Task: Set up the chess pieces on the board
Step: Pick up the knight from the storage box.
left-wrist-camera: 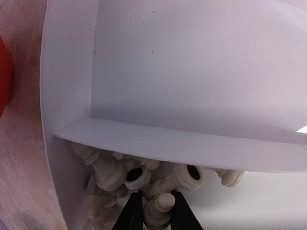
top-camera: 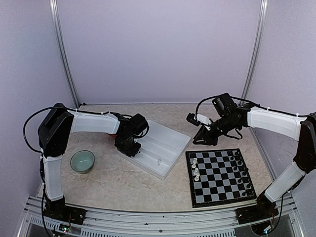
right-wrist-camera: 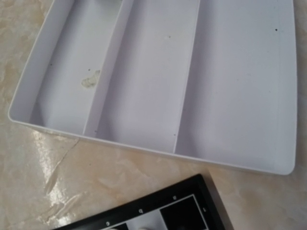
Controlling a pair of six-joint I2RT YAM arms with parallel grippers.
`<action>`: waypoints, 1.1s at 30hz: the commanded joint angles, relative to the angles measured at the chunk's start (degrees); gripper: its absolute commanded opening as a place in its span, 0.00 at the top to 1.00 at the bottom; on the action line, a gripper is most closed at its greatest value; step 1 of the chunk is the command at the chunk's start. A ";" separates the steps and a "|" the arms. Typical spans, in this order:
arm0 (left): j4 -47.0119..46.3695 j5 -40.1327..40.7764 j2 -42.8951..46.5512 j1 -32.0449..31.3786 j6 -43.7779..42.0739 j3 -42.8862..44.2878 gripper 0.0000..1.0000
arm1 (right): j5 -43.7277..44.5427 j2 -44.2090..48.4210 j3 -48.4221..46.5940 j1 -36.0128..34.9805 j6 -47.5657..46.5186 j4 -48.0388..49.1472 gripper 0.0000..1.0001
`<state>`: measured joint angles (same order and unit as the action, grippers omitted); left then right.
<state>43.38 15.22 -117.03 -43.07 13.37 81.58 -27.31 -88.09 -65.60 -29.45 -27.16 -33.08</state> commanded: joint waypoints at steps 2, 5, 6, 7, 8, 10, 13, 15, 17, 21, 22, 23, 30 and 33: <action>-0.55 -3.76 3.15 -0.56 -2.18 -1.32 0.82 | -1.74 -0.64 -2.25 0.36 0.61 -1.15 0.78; -3.00 -6.14 8.20 -0.53 -4.07 -2.81 0.85 | -3.22 -1.14 -3.99 0.36 0.82 -2.33 0.78; -4.27 -7.29 9.60 -0.55 -5.02 -3.70 0.85 | -3.84 -1.43 -4.56 0.36 0.95 -2.54 0.78; -6.04 -9.05 12.03 -0.58 -6.44 -4.91 0.85 | -4.53 -1.79 -5.19 0.36 1.11 -2.78 0.78; -8.39 -10.72 13.51 -0.61 -7.37 -6.19 0.85 | -5.12 -2.26 -5.94 0.29 1.32 -2.97 0.78; -10.89 -13.56 16.40 -0.53 -8.53 -8.20 0.85 | -6.68 -3.60 -7.81 0.08 1.85 -3.69 0.79; -14.33 -19.04 19.03 -1.16 -10.46 -10.72 0.84 | -9.69 -6.14 -10.75 -0.61 3.29 -4.39 0.79; -17.56 -21.11 20.78 -2.19 -11.23 -12.57 0.84 | -11.90 -7.70 -12.64 -1.37 4.62 -4.38 0.79; -20.96 -23.38 22.27 -2.75 -11.23 -14.07 0.84 | -13.66 -9.58 -14.73 -2.27 6.17 -4.34 0.80; -26.37 -27.55 23.70 -2.57 -8.79 -15.18 0.84 | -15.86 -13.29 -18.64 -4.64 8.13 -4.59 0.80; -27.46 -28.30 23.65 -2.30 -7.58 -15.19 0.84 | -15.71 -13.89 -19.11 -5.37 8.23 -4.57 0.80; -28.82 -29.29 23.54 -1.88 -6.06 -15.42 0.84 | -15.44 -14.35 -19.45 -6.09 8.26 -4.43 0.81; -36.63 -30.42 22.61 1.23 14.63 -16.71 0.84 | -5.88 -13.58 -18.79 -9.41 7.02 -2.27 0.81; -45.64 -34.05 23.65 2.95 29.27 -20.51 0.84 | 3.26 -11.42 -16.78 -11.54 5.45 0.97 0.80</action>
<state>9.91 -14.46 -94.98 -42.19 22.35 64.90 -35.05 -102.26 -83.70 -38.92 -20.10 -35.86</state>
